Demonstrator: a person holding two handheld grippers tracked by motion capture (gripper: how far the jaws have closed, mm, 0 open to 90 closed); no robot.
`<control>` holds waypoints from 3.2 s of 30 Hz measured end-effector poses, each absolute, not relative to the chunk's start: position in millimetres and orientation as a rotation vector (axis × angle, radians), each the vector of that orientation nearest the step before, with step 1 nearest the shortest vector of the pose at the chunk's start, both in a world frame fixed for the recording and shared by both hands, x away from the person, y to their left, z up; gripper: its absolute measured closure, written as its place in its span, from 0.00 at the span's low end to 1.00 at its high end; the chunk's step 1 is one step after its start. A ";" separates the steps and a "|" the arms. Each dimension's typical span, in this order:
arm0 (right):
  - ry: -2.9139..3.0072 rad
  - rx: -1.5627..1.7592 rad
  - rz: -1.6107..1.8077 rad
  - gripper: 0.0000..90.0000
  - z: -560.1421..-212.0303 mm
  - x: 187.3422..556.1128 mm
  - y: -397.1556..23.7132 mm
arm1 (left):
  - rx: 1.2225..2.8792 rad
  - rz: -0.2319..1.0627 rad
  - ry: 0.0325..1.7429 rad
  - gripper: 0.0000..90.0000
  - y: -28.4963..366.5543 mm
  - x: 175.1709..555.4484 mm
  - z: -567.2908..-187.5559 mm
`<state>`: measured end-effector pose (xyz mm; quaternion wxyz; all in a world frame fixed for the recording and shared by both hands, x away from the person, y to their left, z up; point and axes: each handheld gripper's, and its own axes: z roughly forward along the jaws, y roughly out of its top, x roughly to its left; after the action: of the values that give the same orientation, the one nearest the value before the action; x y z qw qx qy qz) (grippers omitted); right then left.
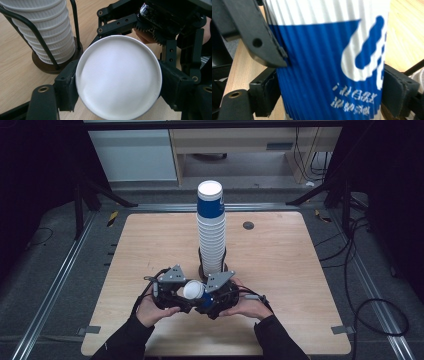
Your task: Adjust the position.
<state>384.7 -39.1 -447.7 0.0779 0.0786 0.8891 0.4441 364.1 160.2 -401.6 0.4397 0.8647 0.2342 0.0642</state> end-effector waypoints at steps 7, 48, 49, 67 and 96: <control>2.637 0.301 1.376 0.07 -441.7 385.8 -48.1 | 2.122 0.182 0.591 0.29 168.8 364.3 -394.9; 2.570 0.449 1.611 0.06 -442.5 387.2 -76.3 | 1.887 0.081 0.537 0.29 183.3 368.1 -398.8; 2.573 0.449 1.605 0.06 -443.0 387.4 -75.1 | 1.887 0.079 0.533 0.29 182.6 367.6 -398.8; 2.563 0.382 1.664 0.15 -445.6 387.9 -66.7 | 1.897 0.051 0.526 0.29 182.3 368.7 -399.9; 2.584 0.372 1.539 0.16 -446.0 389.1 -78.5 | 2.041 0.043 0.547 0.19 189.0 372.3 -403.0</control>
<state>389.1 -78.5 -446.0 0.0553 0.1224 0.8513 0.5071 372.3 189.0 -403.0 0.4916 0.8410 0.2254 0.0179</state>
